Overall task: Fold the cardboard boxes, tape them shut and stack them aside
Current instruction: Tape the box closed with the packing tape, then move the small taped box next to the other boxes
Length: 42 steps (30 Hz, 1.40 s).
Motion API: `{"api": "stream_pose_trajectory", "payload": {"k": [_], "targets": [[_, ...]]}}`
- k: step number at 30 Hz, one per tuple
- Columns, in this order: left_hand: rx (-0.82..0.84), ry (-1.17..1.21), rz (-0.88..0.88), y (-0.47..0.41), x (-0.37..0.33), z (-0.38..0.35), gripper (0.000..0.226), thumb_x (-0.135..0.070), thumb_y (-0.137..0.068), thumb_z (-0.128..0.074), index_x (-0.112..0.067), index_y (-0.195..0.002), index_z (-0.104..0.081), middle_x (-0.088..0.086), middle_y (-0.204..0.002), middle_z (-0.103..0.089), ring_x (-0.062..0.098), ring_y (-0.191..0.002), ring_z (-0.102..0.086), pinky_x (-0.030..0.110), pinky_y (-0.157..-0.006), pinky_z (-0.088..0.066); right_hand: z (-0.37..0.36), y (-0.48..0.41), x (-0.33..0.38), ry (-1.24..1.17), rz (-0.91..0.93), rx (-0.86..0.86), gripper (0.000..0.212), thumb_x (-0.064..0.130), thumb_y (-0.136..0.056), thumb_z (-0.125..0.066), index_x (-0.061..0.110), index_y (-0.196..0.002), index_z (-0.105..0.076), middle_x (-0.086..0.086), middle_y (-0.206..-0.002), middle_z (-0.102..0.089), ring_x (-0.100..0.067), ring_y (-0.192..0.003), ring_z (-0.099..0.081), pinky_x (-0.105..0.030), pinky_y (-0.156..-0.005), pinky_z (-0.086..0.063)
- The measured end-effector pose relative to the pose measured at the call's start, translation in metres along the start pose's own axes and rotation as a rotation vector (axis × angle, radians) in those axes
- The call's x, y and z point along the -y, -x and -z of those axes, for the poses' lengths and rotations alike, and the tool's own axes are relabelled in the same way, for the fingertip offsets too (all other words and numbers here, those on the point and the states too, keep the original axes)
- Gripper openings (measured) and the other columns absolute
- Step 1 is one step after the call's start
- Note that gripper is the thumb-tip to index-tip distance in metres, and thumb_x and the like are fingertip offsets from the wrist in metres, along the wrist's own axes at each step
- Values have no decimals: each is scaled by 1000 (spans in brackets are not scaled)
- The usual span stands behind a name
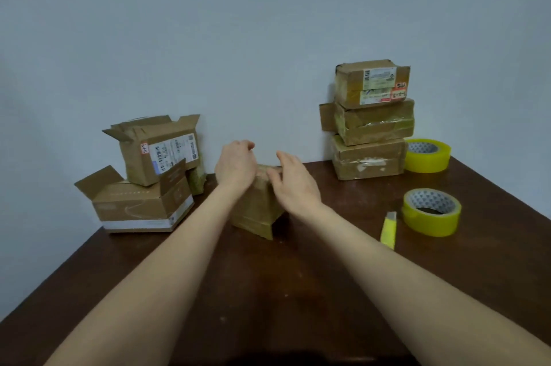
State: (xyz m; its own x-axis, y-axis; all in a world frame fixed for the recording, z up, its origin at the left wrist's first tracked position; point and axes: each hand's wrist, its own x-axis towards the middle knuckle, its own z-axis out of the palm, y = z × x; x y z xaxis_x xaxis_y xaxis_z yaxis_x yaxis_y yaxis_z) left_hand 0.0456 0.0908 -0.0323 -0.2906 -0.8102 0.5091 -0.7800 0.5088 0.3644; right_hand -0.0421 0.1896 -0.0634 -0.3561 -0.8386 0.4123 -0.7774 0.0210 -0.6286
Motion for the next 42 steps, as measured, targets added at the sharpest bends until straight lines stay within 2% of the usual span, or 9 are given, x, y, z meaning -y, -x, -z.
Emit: {"api": "stream_pose_trajectory", "payload": {"k": [5,8,11,15,22,28,36,39,42], "targets": [[315,39,164,-23,60,-10,49,-39,-99,-37,-11,-139,-44,14,-140,-50,33,-126,-47,39,-101,-38,-49,-21,25,79,-58,127,59,38,-103,-26,5,-152,-17,-8,-161,-5,-23,-149,4,-37,-121,-4],[347,47,143,-27,63,-18,50,-44,-98,-37,-7,-125,-57,16,-128,-58,34,-116,-54,35,-91,-41,-60,-27,16,-29,-180,92,60,35,-104,-28,4,-152,-11,-6,-161,8,-24,-147,13,-40,-121,-7],[389,86,193,-29,65,-23,60,-51,-96,-39,0,-119,-60,19,-123,-60,34,-111,-56,35,-88,-43,-59,-36,9,-239,-344,52,64,33,-103,-31,7,-153,0,-7,-161,12,-27,-148,2,-42,-118,-14],[394,285,321,-22,70,-26,67,-56,-91,-47,1,-128,-53,17,-127,-56,32,-113,-55,35,-89,-47,-57,-44,2,-453,-526,53,71,37,-101,-36,9,-152,4,-14,-160,-7,-33,-145,-19,-44,-116,-23],[253,423,438,1,70,-18,50,-44,-98,-37,0,-106,-60,16,-104,-63,25,-87,-57,31,-68,-42,-40,-39,-1,-366,-572,137,53,39,-102,-31,-3,-130,-47,-19,-129,-53,-33,-114,-52,-42,-97,-44],[129,791,411,33,52,-16,53,-51,-84,-55,-12,-119,-61,5,-110,-67,21,-101,-63,41,-92,-52,-32,-34,3,-473,-484,65,58,49,-88,-57,11,-131,-49,-9,-125,-59,-28,-111,-57,-38,-93,-48],[73,764,383,70,47,-38,42,-23,-101,-40,-18,-143,-42,1,-137,-53,17,-127,-48,42,-107,-40,-23,0,-39,-325,-459,28,28,26,-97,-52,15,-120,-64,-7,-117,-65,-26,-108,-59,-35,-92,-47],[188,726,434,66,48,-39,53,-48,-97,-35,-14,-137,-45,-1,-132,-54,20,-120,-51,41,-104,-42,-19,4,-51,-268,-464,124,29,34,-96,-52,13,-108,-67,-6,-107,-67,-24,-100,-61,-36,-89,-51],[310,775,579,61,52,-42,68,-66,-87,-39,-11,-124,-58,4,-118,-64,22,-105,-61,37,-93,-49,-15,-2,-45,-328,-524,151,59,65,-86,-47,9,-101,-63,-4,-102,-63,-26,-97,-61,-39,-85,-53]]}}
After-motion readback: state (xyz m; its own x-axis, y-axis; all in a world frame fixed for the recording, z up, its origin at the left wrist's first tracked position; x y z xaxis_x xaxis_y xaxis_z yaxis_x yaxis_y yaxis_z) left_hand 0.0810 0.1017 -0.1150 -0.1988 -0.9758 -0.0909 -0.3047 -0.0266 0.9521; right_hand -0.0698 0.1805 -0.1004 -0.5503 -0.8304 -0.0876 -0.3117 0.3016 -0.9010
